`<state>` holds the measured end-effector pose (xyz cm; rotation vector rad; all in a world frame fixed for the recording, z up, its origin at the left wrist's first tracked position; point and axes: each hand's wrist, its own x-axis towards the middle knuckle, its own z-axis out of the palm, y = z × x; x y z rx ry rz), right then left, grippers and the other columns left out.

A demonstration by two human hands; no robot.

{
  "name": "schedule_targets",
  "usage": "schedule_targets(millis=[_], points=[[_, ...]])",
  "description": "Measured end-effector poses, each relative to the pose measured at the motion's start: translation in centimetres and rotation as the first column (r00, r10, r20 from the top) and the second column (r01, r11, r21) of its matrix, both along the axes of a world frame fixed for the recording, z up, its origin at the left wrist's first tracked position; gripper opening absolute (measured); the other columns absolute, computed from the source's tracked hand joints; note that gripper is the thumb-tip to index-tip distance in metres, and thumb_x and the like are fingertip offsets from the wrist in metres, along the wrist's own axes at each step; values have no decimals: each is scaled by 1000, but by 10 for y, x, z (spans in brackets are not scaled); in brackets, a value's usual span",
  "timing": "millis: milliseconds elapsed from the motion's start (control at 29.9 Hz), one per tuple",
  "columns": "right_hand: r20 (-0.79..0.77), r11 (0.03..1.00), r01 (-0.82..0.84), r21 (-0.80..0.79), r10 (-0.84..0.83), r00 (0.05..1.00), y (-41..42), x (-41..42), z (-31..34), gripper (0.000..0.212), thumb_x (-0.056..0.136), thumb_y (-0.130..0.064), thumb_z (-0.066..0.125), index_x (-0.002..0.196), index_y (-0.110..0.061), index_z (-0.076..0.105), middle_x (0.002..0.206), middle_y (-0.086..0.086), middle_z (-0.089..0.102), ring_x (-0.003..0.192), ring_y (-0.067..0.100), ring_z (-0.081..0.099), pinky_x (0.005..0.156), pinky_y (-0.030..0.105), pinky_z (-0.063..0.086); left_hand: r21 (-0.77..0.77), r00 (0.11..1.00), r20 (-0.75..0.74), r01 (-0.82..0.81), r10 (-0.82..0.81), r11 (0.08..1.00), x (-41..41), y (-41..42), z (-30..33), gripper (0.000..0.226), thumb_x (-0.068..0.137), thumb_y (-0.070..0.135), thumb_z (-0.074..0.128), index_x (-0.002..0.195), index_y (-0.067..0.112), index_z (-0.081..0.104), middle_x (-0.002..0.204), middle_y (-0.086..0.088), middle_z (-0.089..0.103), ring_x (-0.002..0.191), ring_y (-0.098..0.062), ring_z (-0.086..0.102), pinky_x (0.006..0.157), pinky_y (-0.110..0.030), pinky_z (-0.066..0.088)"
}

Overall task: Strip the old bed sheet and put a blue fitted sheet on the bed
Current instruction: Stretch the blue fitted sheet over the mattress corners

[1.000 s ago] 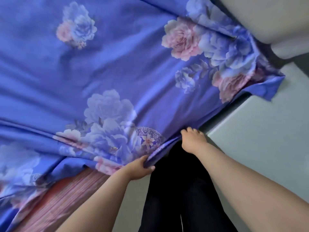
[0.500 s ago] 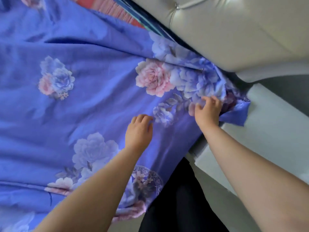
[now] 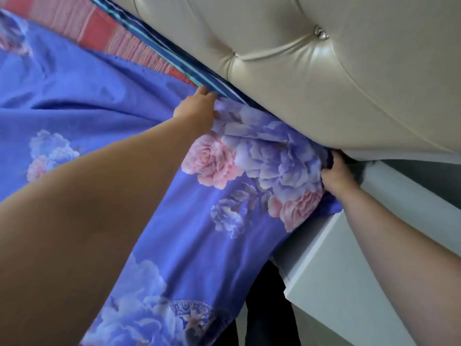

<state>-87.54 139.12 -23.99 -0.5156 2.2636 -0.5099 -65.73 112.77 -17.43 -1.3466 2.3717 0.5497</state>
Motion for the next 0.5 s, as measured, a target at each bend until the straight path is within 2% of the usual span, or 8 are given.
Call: schedule_targets(millis=[67,167,234,301,334,401,501], points=[[-23,999,0,36,1,1000,-2,-2,-5,44,84,-6,56,127,-6,51,131,20,53,122,32,50,99,31,37,-30,995,79,70,-68,997,0,-1,0,57,90,19,56,141,29,32,137,-7,33,111,-38,53,76,-47,46],[-160,992,81,95,-65,985,-4,2,-3,30,81,-12,57,111,-8,58,120,25,56,106,38,56,86,32,41,-148,950,242,236,-196,961,-4,-12,2,59,83,25,70,135,25,42,136,-12,32,121,-35,42,86,-46,44],[-235,978,194,74,-172,957,-1,11,4,27,80,-14,57,107,-8,59,118,24,57,101,39,56,82,35,43,-239,896,323,389,-305,890,-3,-20,6,56,78,36,73,128,24,52,137,-11,32,124,-32,36,91,-41,39],[-289,967,253,16,-238,927,5,22,13,21,81,-14,58,99,-4,59,116,24,55,98,41,54,78,37,42,-275,870,306,470,-387,839,0,-25,9,49,79,40,70,123,21,58,131,-10,39,118,-32,43,86,-41,40],[-307,966,257,-15,-250,918,8,27,16,17,81,-14,58,94,-4,58,115,24,54,95,40,53,74,38,40,-282,871,270,478,-409,832,3,-27,10,45,81,39,68,120,17,58,125,-10,43,112,-34,49,77,-41,41],[-326,961,266,-80,-278,904,14,34,21,9,81,-12,59,85,-7,53,108,21,53,85,37,51,64,35,33,-286,883,181,469,-434,836,12,-28,13,36,88,32,61,116,10,56,116,-12,49,94,-37,59,61,-39,40],[-309,936,330,-126,-353,883,18,40,26,11,81,-7,55,80,-12,45,87,13,53,72,28,45,61,31,27,-309,864,63,494,-500,813,27,-32,18,21,89,16,55,107,4,57,107,-16,55,74,-42,59,54,-40,43]])
